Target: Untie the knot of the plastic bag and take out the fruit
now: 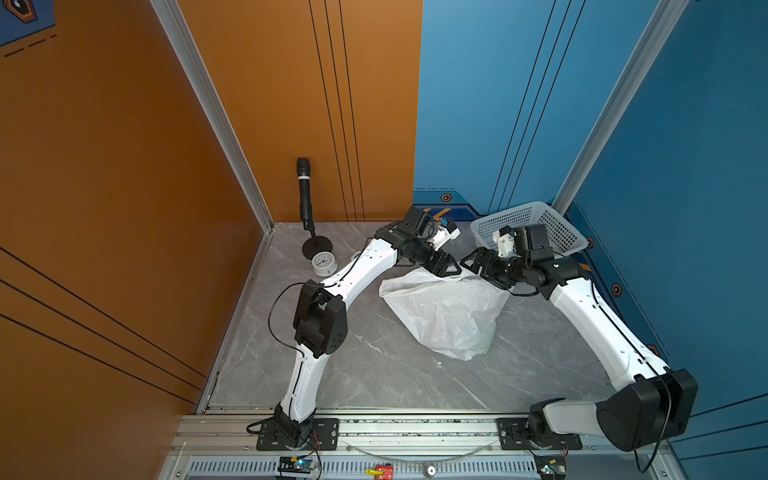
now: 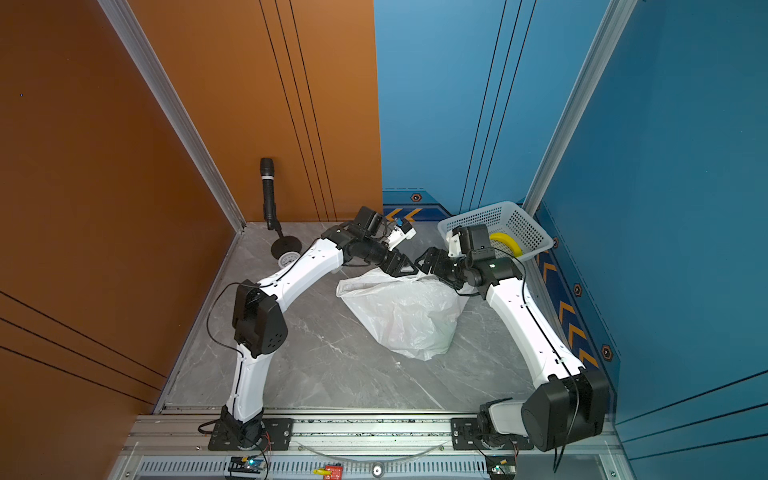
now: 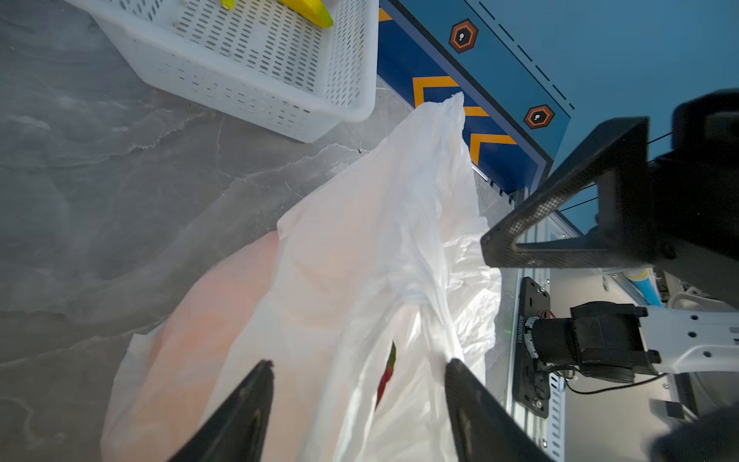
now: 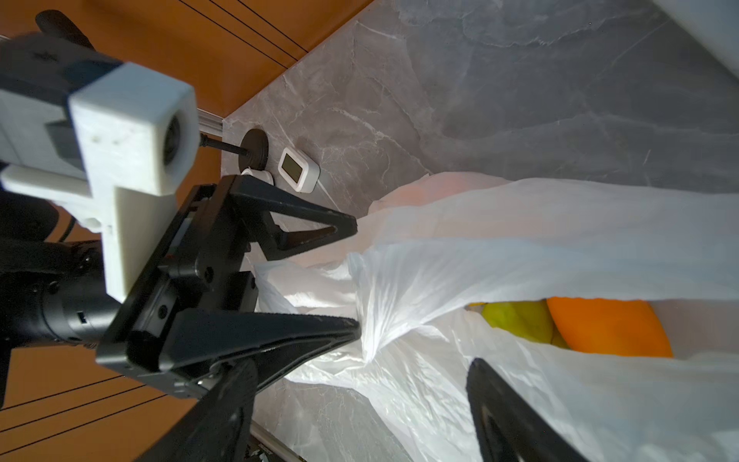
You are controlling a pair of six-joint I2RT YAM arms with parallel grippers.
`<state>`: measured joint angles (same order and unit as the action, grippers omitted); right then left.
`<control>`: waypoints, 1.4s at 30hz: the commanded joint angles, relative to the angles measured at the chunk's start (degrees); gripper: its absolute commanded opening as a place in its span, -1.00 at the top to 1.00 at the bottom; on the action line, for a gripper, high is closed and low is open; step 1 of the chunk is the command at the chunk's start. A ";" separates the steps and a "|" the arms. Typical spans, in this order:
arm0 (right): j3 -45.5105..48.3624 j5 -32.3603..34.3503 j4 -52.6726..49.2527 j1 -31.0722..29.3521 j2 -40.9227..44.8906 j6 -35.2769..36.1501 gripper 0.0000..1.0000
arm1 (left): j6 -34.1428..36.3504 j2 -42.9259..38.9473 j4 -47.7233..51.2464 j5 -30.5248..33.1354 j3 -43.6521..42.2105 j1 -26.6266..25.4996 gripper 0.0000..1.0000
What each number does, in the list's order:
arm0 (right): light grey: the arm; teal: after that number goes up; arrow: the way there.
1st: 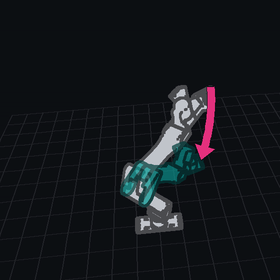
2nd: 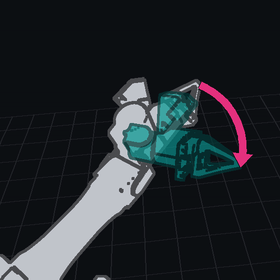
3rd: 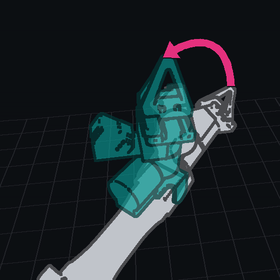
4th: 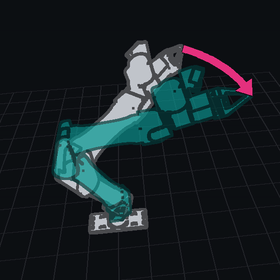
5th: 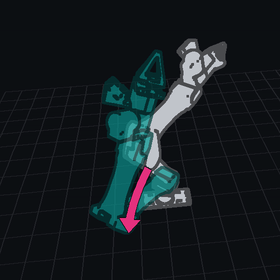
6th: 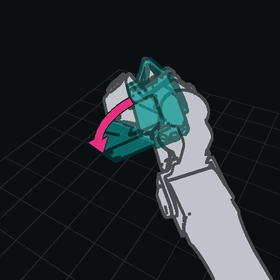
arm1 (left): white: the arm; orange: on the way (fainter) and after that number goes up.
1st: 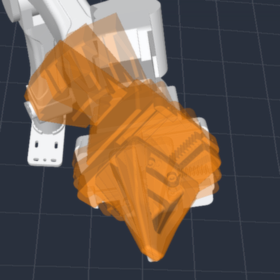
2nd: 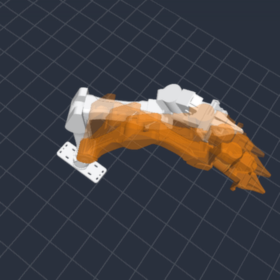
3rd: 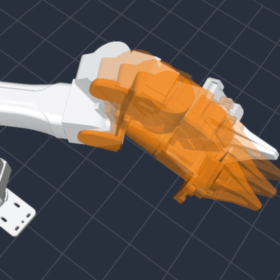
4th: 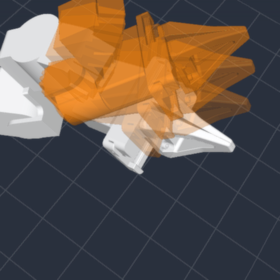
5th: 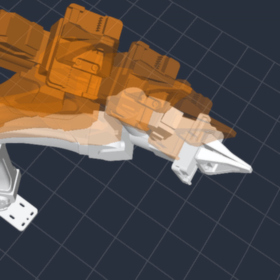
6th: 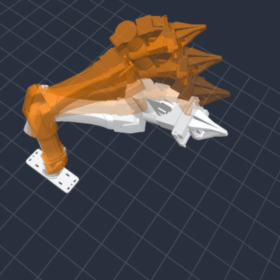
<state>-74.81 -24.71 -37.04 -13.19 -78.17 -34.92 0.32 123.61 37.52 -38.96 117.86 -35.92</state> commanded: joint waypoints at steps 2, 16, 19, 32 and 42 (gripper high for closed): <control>-3.14 4.67 0.24 -0.06 -2.67 3.09 -0.68 | 0.21 1.76 1.09 -2.27 2.17 -0.33 0.05; 2.98 -1.34 5.20 -1.07 -6.12 7.04 -0.76 | -3.30 1.54 1.07 11.31 9.61 0.50 1.00; 7.14 -2.09 4.46 -2.23 -3.22 7.44 -0.73 | -3.57 2.21 1.04 14.27 11.69 0.54 1.00; 23.35 -0.17 -6.41 -13.21 9.16 8.90 -0.54 | -8.13 8.55 1.07 19.66 22.09 0.61 1.00; 30.88 2.73 -9.71 -20.78 6.51 7.98 -0.50 | -8.74 9.57 1.07 20.59 24.73 1.49 1.00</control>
<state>-44.25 -23.66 -43.11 -31.57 -69.56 -26.83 -7.60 132.35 39.33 -19.75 139.55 -35.31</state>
